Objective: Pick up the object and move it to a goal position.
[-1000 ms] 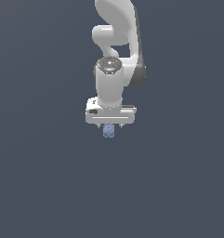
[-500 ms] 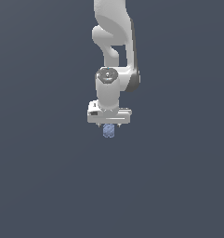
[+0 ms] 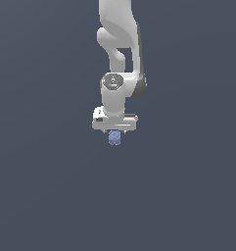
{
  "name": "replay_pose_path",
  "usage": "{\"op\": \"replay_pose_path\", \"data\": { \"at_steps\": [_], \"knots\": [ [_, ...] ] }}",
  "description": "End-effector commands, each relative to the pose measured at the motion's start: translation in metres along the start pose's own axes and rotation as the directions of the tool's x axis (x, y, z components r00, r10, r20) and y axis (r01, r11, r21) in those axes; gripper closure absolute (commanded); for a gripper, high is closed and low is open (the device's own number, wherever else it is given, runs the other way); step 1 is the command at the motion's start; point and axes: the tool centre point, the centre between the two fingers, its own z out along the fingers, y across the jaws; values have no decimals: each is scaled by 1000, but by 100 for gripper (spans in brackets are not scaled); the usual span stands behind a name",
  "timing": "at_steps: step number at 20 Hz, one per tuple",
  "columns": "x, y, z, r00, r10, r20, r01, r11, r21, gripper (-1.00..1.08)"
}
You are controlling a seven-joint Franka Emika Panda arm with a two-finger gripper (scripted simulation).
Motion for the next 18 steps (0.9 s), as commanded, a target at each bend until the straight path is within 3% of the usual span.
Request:
{"op": "replay_pose_path", "data": {
  "at_steps": [1,15,16,18],
  "knots": [
    [0,0,4,1000,0,0,0,1000,0,-92],
    [-1,0,50,1000,0,0,0,1000,0,-92],
    [-1,0,50,1000,0,0,0,1000,0,108],
    [-1,0,50,1000,0,0,0,1000,0,108]
  ]
}}
